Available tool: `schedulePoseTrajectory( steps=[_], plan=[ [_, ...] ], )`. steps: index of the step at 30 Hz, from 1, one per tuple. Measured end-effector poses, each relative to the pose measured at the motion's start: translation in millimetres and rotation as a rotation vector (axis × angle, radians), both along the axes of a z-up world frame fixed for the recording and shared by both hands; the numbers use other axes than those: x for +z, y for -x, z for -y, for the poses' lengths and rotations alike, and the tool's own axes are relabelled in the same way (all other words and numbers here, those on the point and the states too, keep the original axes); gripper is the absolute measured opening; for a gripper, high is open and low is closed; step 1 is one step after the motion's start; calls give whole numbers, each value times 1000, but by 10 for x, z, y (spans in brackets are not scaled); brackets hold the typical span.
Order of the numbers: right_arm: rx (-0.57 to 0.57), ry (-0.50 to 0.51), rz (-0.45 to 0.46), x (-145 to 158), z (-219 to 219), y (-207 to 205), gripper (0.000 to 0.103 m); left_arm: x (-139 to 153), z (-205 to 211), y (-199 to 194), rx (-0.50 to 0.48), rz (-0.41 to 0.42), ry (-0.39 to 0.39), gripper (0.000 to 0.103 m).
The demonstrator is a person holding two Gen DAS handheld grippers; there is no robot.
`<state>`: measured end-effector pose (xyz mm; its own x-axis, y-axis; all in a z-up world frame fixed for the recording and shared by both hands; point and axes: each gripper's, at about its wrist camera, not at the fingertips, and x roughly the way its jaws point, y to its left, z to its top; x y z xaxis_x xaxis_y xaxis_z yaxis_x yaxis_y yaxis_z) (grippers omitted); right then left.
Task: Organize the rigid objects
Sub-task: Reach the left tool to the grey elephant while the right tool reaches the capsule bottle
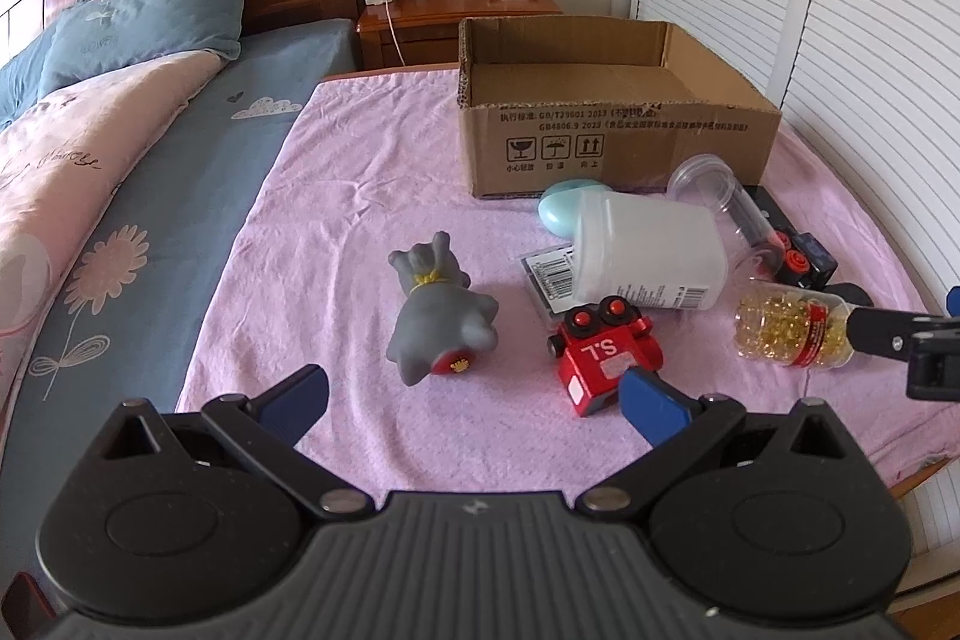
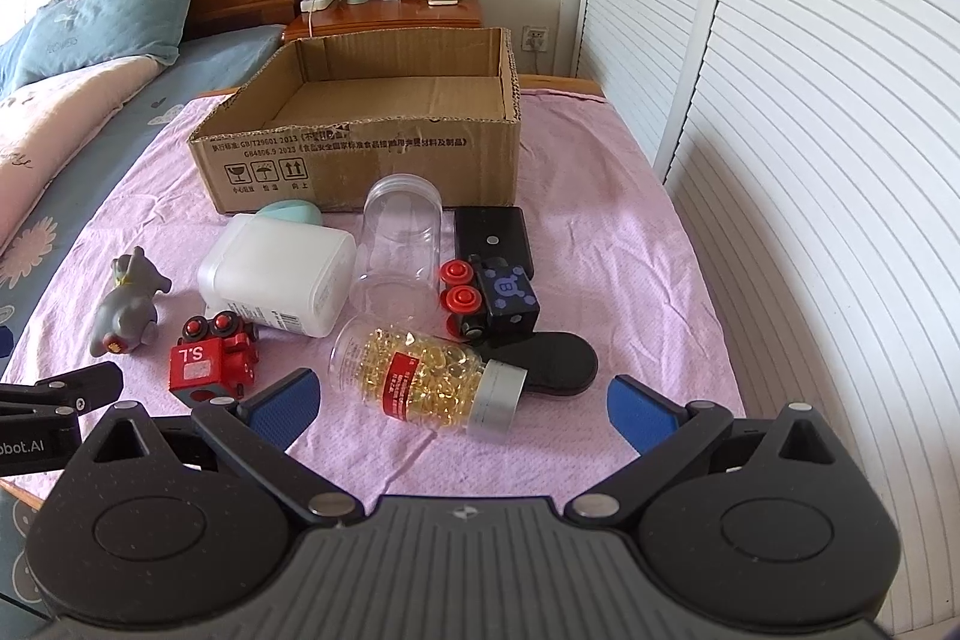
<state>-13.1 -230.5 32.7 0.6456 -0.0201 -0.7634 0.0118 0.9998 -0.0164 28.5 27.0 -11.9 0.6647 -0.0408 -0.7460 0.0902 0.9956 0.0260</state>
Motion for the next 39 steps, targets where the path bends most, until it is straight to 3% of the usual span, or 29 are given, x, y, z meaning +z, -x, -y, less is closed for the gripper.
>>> schedulePoseTrajectory(
  steps=[19, 27, 39],
  plan=[
    [13, -47, -29, -199, 78, -308, 103, -344, -258, -750, 68, -18, 70, 102],
    [42, -32, -27, -239, -76, -435, 103, -522, -437, -724, 55, -62, 48, 102],
    [85, 93, -30, -405, -378, -573, 103, -606, -634, -605, 72, -82, 23, 102]
  ],
)
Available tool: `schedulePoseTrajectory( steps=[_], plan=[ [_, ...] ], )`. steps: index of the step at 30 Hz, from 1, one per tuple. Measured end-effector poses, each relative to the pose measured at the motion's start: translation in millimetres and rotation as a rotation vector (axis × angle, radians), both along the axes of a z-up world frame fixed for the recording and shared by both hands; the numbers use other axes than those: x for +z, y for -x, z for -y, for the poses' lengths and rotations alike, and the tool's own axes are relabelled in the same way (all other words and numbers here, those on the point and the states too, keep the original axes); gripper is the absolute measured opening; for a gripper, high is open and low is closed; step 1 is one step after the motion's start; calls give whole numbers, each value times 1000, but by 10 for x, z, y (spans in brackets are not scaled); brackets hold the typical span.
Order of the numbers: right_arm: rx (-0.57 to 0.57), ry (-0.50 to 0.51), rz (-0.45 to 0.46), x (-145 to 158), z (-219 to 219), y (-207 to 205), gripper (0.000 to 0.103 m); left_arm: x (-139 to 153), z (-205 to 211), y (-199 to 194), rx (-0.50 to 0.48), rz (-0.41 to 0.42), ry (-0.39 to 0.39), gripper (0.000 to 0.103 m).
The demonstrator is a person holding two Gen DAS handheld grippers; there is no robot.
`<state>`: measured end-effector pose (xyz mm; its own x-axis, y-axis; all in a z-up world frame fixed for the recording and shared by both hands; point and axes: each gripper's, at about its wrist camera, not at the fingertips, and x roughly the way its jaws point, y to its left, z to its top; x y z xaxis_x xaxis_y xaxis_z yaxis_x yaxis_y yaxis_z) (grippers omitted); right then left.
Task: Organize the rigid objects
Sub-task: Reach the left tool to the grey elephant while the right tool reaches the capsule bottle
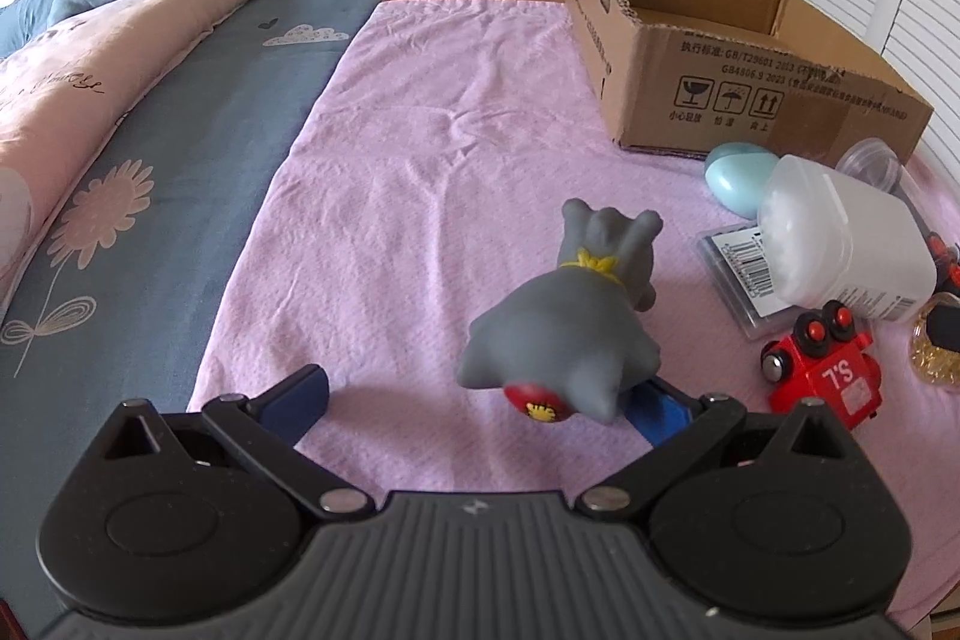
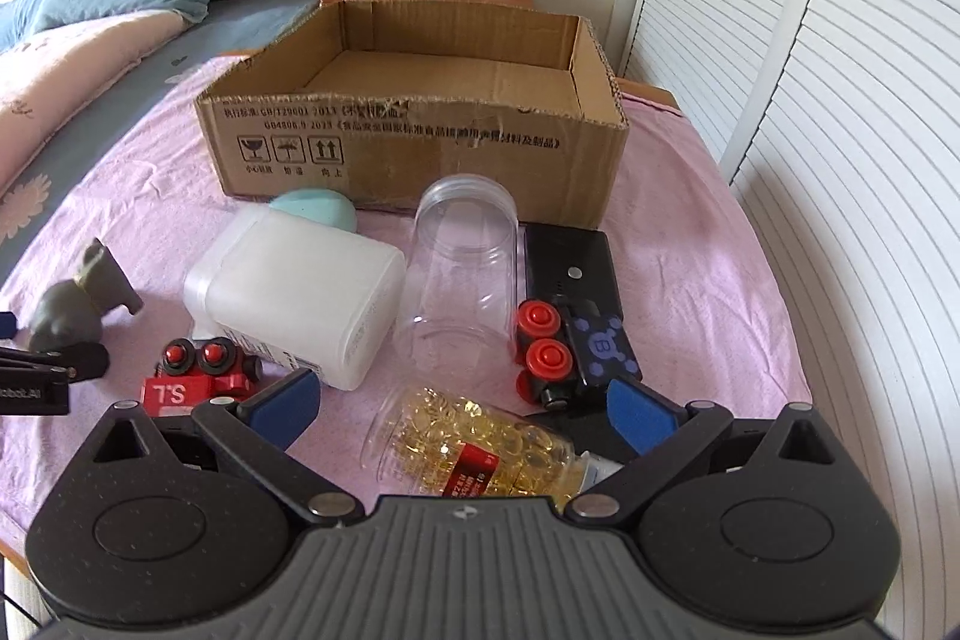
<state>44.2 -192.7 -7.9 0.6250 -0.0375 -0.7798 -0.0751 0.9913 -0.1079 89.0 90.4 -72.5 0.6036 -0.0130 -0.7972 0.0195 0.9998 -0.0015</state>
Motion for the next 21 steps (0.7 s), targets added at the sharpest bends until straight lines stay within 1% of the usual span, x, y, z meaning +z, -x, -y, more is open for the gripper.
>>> schedulePoseTrajectory(
  steps=[3, 6, 10, 13, 15, 18, 21],
  plan=[
    [-14, 32, -12, -42, 60, 46, 103, 7, -16, 21, 0, 9, -19, 102],
    [-28, 5, -31, -54, 198, 152, 103, 8, -22, 36, 2, 9, -17, 102],
    [-51, 15, -53, -114, 363, 302, 103, 4, -11, 59, -7, 16, -18, 102],
    [-62, -15, -75, -197, 503, 355, 103, -5, 1, 71, -14, 24, -12, 103],
    [-64, -49, -94, -260, 567, 368, 103, -9, -36, 59, 2, 3, 19, 102],
    [-50, -70, -88, -316, 603, 391, 103, -3, -65, 43, 19, -15, 19, 103],
    [-30, -71, -74, -325, 608, 407, 103, -26, -74, 97, 12, 17, 18, 103]
  ],
)
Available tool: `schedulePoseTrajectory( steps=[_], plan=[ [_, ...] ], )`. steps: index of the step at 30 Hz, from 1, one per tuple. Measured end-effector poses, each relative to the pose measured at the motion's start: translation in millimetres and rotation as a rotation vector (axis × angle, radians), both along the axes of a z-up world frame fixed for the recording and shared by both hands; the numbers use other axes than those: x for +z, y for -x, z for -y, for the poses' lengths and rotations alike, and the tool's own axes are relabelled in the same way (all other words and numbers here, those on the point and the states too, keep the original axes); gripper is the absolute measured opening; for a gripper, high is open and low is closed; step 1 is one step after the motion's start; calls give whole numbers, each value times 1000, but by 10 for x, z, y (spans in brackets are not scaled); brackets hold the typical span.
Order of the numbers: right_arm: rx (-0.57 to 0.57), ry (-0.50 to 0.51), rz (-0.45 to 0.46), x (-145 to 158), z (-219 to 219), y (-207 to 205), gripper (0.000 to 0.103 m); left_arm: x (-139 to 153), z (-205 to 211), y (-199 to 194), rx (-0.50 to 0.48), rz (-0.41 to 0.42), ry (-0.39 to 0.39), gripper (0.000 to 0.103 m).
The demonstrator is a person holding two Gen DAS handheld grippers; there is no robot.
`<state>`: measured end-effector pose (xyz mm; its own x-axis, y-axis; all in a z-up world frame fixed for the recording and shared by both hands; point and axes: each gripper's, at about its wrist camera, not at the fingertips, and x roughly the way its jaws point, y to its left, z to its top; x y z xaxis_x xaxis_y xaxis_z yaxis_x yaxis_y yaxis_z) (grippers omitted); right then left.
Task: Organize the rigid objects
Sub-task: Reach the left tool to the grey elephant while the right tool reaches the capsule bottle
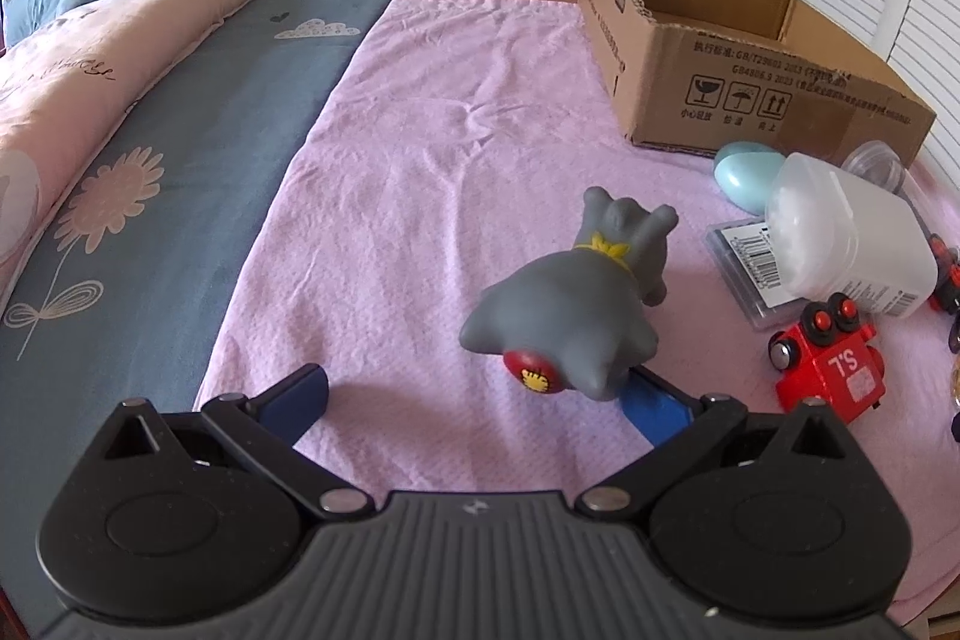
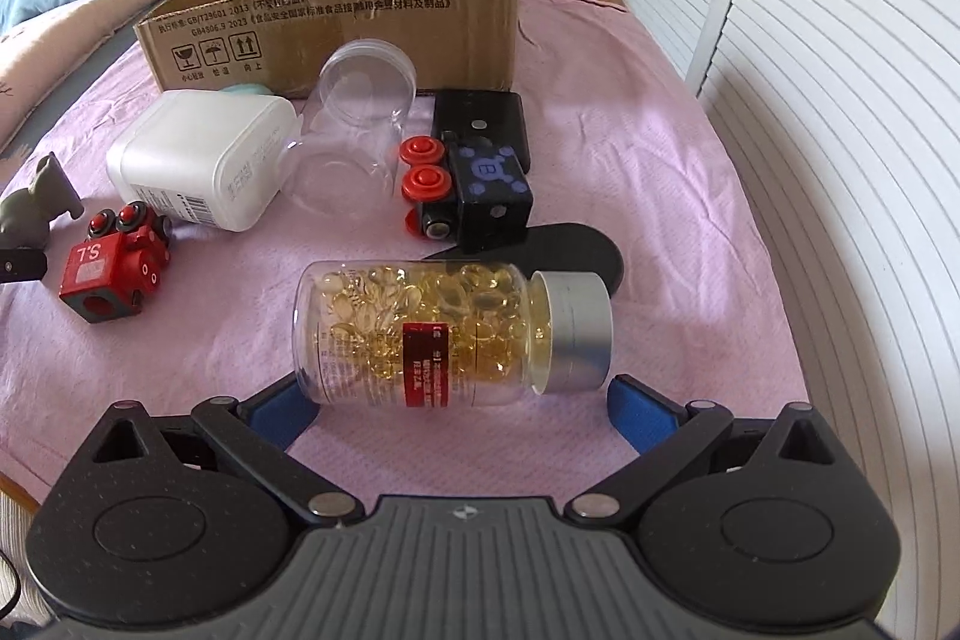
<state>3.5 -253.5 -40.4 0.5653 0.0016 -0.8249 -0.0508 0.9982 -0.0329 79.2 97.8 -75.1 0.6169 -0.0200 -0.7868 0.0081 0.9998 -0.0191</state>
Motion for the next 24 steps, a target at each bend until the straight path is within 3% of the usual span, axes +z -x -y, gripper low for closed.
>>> schedulePoseTrajectory(
  steps=[8, 14, 20, 24],
  plan=[
    [27, -4, 37, -4, 16, 34, 103, -33, -9, 105, -43, 69, -5, 103],
    [26, -5, 50, -1, 19, 49, 103, 10, -8, 6, -165, 76, -19, 100],
    [23, -6, 52, 0, 17, 63, 103, 156, 15, -36, -314, 155, -21, 98],
    [27, -7, 48, 3, 9, 51, 103, 143, 57, -125, -410, 167, -3, 88]
  ],
)
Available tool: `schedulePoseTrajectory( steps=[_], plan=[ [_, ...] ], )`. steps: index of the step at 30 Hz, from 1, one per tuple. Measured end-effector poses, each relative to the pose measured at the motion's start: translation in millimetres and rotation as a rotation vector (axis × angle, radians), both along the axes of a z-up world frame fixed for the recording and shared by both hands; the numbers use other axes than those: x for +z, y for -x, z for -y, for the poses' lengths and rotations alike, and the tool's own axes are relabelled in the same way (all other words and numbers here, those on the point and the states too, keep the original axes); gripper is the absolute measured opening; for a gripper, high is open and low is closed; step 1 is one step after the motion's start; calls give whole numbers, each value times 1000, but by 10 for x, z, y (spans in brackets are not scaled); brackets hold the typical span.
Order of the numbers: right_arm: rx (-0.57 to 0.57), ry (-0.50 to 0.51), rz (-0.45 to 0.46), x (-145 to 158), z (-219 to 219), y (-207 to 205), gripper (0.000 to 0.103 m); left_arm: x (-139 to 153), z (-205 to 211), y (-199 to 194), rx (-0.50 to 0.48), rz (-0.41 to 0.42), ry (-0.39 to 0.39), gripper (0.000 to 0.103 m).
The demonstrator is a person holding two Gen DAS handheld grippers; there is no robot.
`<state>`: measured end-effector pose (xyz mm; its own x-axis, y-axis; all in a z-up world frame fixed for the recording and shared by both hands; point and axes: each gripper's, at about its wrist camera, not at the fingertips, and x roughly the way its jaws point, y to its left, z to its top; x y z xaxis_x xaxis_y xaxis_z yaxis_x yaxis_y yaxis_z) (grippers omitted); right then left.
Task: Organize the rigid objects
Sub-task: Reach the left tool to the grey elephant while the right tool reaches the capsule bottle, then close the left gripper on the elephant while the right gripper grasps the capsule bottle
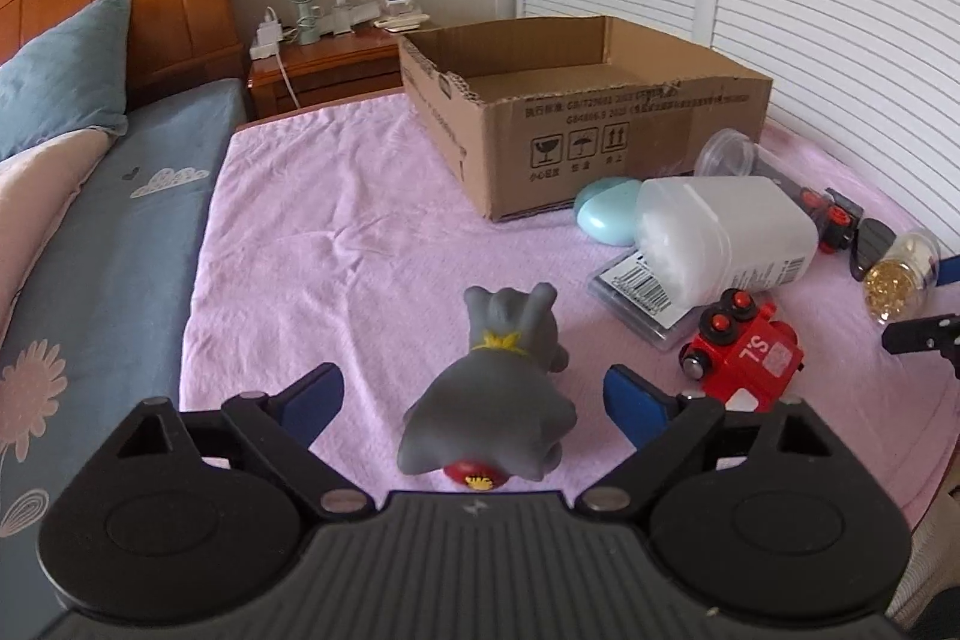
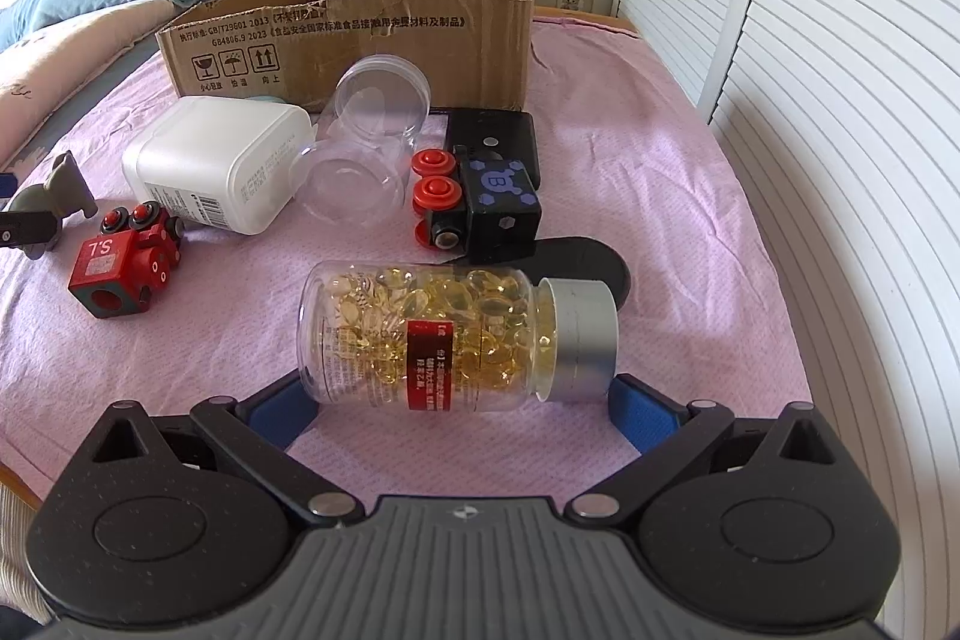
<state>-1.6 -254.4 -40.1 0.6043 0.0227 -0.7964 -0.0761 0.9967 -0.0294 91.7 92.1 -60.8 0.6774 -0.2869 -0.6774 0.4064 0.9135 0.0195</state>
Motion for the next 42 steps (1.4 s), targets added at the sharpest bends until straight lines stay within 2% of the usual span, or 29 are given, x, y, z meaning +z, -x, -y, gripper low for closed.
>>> schedulePoseTrajectory(
  steps=[3, 4, 11, 16, 21, 27, 30, 34, 39, 42],
  plan=[
    [5, 0, -3, 1, -9, -9, 103, -85, 1, -74, -29, -31, 22, 71],
    [6, 0, -4, 1, -12, -15, 103, -111, -9, -87, -37, -43, 34, 69],
    [10, 1, -8, 2, -30, -33, 103, -154, -24, -26, -69, -20, 42, 68],
    [19, -2, -11, 2, -39, -48, 103, -152, -32, -45, -69, -14, 32, 61],
    [14, -38, 2, 53, -14, -56, 103, -134, -18, -49, -88, -17, 16, 59],
    [12, -18, 35, 127, -35, -69, 103, -92, 18, 16, -102, -19, 22, 58],
    [10, 4, 34, 149, -56, -85, 98, -58, 27, 38, -102, -23, 27, 58],
    [20, 9, 29, 156, -59, -76, 97, -65, 60, 54, -115, -50, -11, 59],
    [26, 15, 29, 148, -61, -47, 97, -33, 53, 155, -151, -113, 0, 60],
    [29, 12, 31, 151, -61, -47, 97, 37, 77, 217, -155, -80, -22, 60]
  ],
)
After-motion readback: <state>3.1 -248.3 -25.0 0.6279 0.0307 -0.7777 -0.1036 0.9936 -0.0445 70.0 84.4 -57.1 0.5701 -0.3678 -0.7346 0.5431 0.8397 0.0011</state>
